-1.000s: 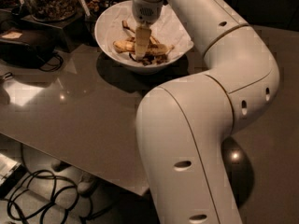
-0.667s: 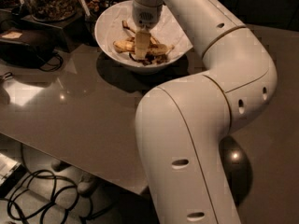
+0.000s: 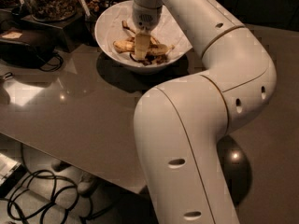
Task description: Pick banana from white bowl
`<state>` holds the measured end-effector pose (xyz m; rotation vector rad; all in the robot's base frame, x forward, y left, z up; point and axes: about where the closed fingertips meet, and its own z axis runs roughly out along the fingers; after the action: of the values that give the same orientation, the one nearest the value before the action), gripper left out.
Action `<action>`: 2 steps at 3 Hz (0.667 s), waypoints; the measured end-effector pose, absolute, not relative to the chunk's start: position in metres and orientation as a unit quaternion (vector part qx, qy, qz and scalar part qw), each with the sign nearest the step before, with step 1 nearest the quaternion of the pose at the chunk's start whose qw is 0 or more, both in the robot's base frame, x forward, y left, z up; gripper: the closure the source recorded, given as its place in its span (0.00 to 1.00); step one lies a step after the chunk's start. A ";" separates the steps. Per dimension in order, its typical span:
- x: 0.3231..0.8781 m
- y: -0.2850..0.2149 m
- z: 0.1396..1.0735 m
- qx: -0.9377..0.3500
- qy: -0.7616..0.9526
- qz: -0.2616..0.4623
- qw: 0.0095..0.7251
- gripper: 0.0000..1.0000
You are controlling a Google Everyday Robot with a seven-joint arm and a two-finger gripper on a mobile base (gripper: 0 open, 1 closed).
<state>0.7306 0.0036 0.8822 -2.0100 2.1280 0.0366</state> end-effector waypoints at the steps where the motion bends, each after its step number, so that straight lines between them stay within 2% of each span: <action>1: 0.728 0.003 0.885 -0.684 0.722 0.009 0.108 0.85; 2: 0.724 -0.001 0.901 -0.676 0.726 -0.007 0.126 1.00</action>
Offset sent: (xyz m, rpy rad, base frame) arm -0.0467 -0.0202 0.0383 -0.0242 -0.0679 -0.0432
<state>0.7236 -0.0010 0.9013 -1.9700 2.1140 -0.0207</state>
